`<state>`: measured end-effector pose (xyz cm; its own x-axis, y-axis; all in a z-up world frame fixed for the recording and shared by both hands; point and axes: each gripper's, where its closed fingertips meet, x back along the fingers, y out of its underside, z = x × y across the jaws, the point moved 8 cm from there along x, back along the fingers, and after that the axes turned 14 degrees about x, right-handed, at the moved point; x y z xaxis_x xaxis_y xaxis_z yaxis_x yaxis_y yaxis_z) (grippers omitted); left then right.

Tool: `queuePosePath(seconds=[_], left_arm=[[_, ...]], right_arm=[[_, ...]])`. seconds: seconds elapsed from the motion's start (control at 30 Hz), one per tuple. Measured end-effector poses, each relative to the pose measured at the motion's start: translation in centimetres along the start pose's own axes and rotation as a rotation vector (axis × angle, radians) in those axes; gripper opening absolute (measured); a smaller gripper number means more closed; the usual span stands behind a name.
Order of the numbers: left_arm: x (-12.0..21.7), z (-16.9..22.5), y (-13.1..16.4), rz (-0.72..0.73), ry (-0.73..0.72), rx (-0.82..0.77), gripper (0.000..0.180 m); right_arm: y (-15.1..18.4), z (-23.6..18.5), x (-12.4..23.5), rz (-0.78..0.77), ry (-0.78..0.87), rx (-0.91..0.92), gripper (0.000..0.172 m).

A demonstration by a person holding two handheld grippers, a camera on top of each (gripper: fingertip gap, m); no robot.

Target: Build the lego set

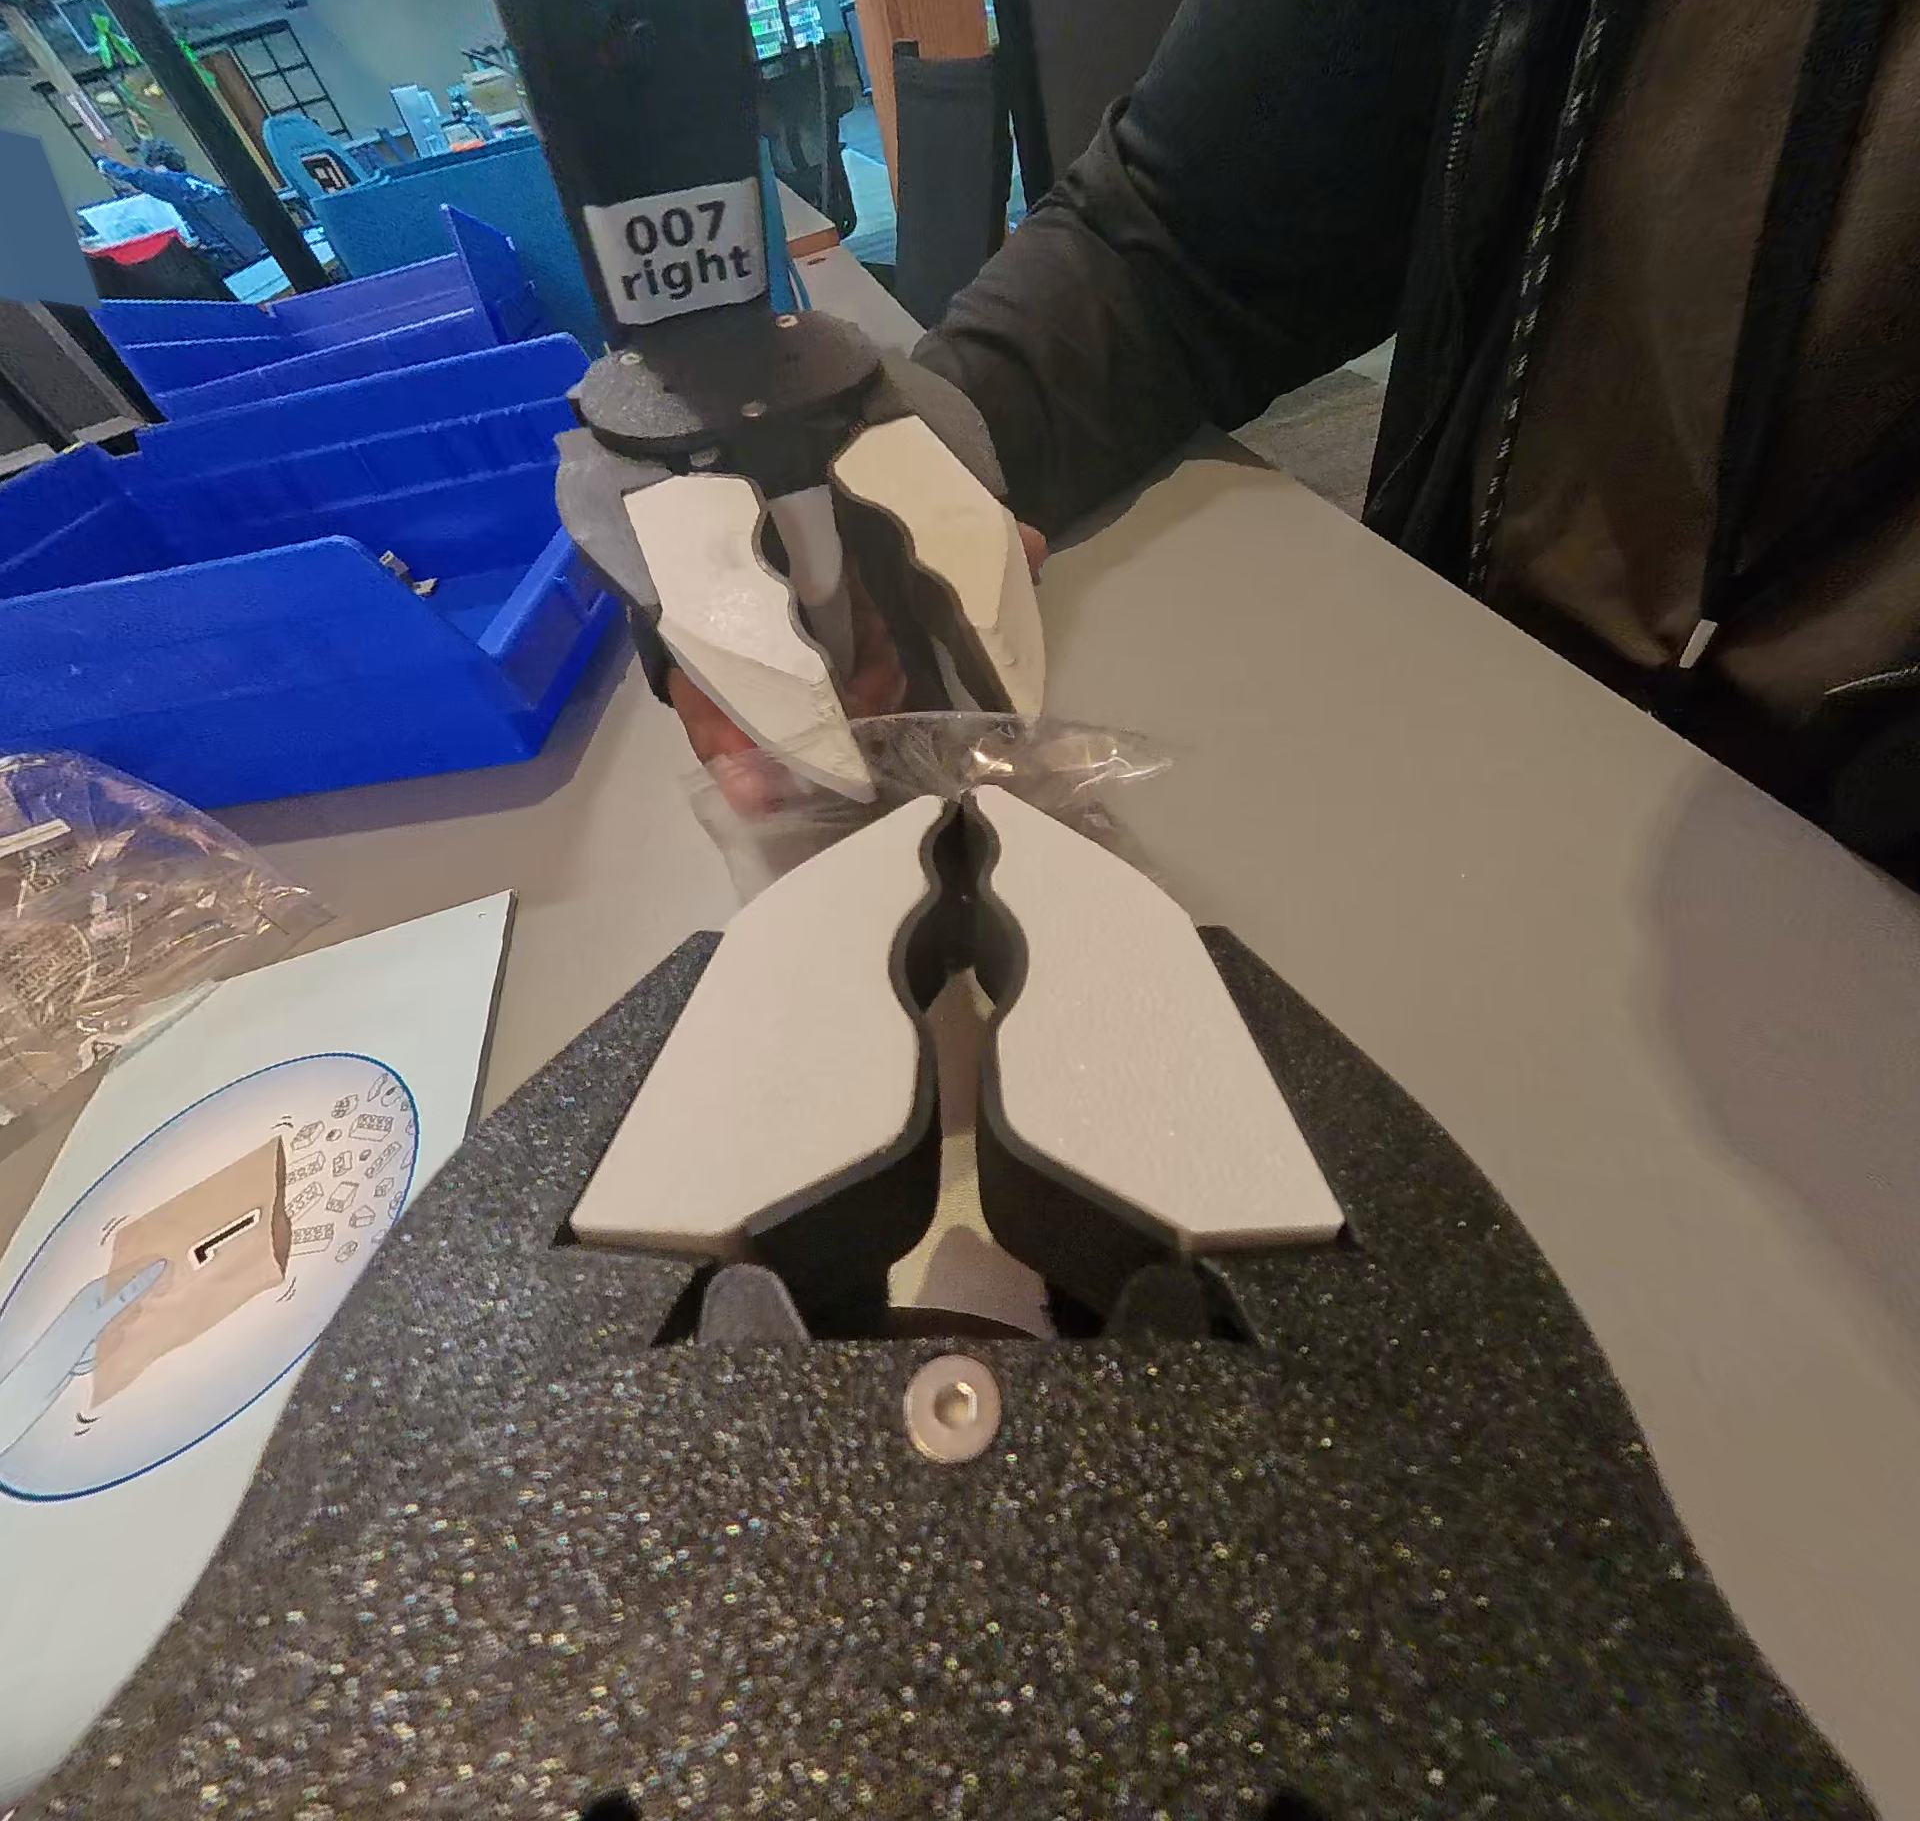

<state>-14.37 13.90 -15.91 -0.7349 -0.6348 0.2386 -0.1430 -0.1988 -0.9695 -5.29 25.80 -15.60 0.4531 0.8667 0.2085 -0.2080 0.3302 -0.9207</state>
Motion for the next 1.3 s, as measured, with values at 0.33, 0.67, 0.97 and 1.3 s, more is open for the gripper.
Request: queuePosePath(seconds=[0.33,0.67,0.97,1.3], left_arm=[[0.2,-0.2,0.0,0.004,-0.007,0.031,0.000],[0.4,-0.4,-0.1,0.013,-0.010,0.044,0.000],[0.6,-0.6,-0.1,0.029,-0.033,0.045,0.000],[0.8,-1.5,-0.5,0.131,-0.221,-0.013,0.012]], right_arm=[[-0.1,-0.1,0.0,-0.018,0.077,0.095,0.025],[-0.1,-0.1,0.0,-0.017,0.082,0.104,0.000],[0.1,0.4,0.5,0.006,0.061,0.038,0.000],[0.6,2.0,1.5,0.034,0.175,-0.086,0.000]])
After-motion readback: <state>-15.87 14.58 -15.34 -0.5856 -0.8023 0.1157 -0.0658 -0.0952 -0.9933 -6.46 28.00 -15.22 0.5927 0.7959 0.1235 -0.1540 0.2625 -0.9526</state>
